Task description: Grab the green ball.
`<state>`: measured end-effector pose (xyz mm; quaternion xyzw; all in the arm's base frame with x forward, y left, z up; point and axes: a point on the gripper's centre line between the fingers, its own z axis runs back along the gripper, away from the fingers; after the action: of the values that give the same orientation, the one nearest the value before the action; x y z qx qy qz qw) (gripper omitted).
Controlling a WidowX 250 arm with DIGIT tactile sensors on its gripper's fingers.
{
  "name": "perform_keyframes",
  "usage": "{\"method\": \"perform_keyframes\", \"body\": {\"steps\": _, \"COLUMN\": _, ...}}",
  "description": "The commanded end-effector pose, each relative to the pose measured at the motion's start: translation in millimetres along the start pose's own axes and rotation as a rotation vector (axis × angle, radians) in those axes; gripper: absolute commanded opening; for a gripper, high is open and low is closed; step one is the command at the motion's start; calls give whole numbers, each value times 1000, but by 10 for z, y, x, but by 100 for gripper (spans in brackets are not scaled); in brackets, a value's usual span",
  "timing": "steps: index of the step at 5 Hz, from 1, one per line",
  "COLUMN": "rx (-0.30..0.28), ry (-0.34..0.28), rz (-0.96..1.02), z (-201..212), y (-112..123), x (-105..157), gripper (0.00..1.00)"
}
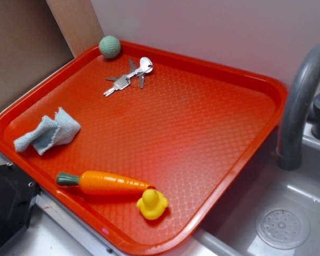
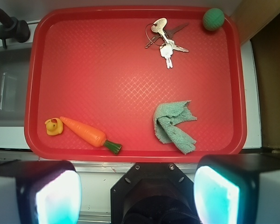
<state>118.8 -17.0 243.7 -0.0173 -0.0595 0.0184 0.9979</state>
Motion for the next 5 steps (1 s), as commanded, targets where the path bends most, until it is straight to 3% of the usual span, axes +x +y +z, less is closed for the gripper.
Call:
{"method": "perform_keyframes", "body": {"steps": 1, "rx": 0, "ry": 0, "rz": 0, "z": 0, "y": 0, "x": 0, "gripper": 100}}
{"method": "perform_keyframes", "body": {"steps": 2, "rx": 48, "ry": -62, "rz": 217, "z": -549, "y": 218, "x": 446, "gripper": 100}}
{"method": "perform_keyframes", "body": {"steps": 3, "rx": 19, "ry": -162, "rz": 468, "z": -951, "y": 491, "x": 891, "gripper": 100}}
{"method": "perform_keyframes", "body": {"steps": 4, "rx": 33, "ry": -243, "rz": 623, "z": -1308, "y": 814, "x": 1330, "gripper": 100}}
{"method": "perform_keyframes", "body": {"steps": 5, "rx": 93, "ry": -307, "rz": 534, "z": -1597, "y": 995, "x": 1712, "gripper": 100}}
